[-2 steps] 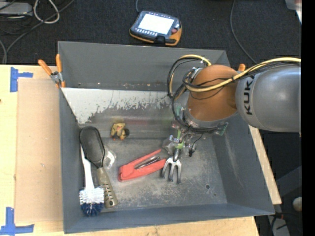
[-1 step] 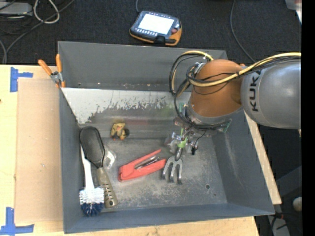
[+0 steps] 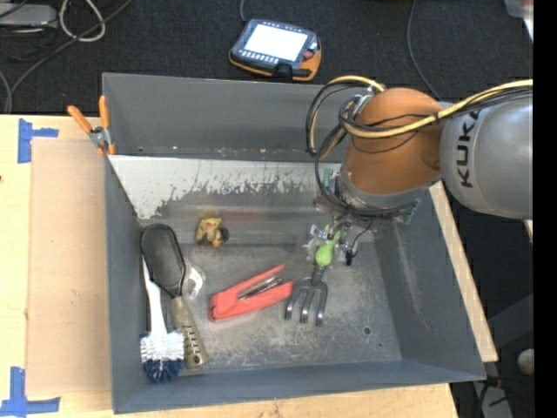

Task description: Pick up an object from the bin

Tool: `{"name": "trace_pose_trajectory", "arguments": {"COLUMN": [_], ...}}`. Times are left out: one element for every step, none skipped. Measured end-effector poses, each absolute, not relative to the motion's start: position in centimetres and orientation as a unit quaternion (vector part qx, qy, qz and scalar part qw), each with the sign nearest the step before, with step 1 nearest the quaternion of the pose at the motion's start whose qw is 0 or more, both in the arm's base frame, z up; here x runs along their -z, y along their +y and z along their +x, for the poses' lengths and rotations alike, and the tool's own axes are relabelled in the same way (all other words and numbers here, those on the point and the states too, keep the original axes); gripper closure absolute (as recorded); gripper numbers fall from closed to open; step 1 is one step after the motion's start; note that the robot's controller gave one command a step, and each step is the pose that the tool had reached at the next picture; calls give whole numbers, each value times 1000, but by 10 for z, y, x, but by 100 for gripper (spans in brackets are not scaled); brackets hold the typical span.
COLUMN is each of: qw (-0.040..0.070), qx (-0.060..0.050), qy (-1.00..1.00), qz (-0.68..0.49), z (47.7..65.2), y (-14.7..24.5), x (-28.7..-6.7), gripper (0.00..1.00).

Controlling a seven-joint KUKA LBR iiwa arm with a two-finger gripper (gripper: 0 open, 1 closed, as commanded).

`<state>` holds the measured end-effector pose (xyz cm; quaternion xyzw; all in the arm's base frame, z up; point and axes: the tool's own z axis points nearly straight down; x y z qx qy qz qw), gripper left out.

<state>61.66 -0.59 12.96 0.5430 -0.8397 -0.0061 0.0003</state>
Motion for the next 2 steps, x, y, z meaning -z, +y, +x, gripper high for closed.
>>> {"name": "trace_pose_trajectory", "arguments": {"qw": [-1, -2], "qx": [5, 5], "qy": [-840, -840], "qz": [543, 543], "z": [617, 618], "y": [-6, -6], "x": [-166, -197], "gripper": [100, 100]}}
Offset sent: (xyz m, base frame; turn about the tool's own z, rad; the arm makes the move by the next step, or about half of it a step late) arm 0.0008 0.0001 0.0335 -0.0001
